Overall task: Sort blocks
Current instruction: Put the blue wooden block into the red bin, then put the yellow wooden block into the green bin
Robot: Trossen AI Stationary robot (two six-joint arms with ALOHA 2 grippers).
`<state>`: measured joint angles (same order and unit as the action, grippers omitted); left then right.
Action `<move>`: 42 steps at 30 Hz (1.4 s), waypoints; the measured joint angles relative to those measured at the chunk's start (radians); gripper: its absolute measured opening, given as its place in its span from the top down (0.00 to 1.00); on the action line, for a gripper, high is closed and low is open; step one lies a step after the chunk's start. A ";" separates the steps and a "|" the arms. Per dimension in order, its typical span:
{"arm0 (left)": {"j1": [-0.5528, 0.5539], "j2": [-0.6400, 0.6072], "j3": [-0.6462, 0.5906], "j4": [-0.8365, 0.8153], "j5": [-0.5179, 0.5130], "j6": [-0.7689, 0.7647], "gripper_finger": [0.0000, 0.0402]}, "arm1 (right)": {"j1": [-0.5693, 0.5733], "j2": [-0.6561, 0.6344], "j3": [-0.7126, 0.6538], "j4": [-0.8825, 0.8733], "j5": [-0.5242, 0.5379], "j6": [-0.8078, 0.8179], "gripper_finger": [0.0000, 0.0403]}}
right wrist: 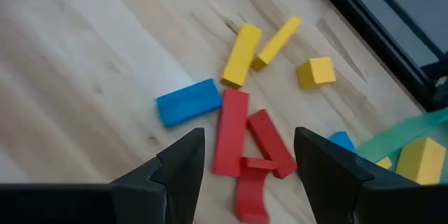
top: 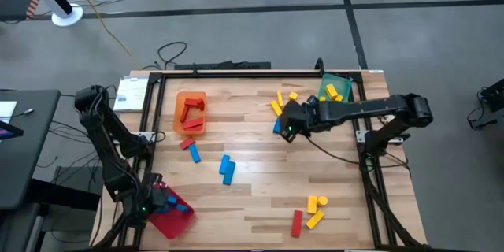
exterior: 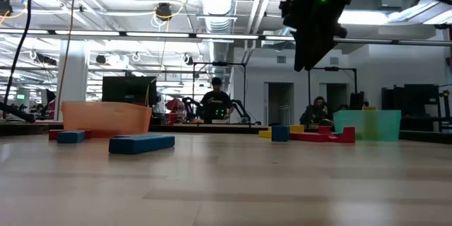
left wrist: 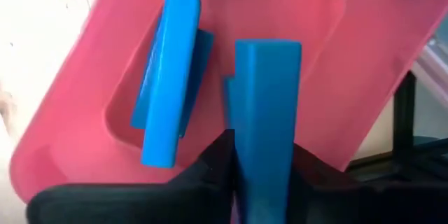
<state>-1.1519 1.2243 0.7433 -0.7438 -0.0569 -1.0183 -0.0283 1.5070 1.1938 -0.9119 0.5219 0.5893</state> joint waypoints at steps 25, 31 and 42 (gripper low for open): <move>-0.007 0.003 0.000 0.034 0.023 -0.078 0.51 | -0.389 0.272 -0.001 0.259 -0.319 -0.141 0.42; -0.007 -0.037 0.000 0.093 0.026 -0.080 0.51 | -0.421 0.349 -0.001 0.336 -0.383 -0.127 0.42; -0.007 -0.074 0.000 0.081 0.011 -0.090 0.51 | -0.453 0.361 0.000 0.417 -0.394 -0.126 0.43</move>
<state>-1.1588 1.1503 0.7433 -0.6632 -0.0460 -1.1080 -0.4815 1.8683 1.1938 -0.4951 0.1276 0.4629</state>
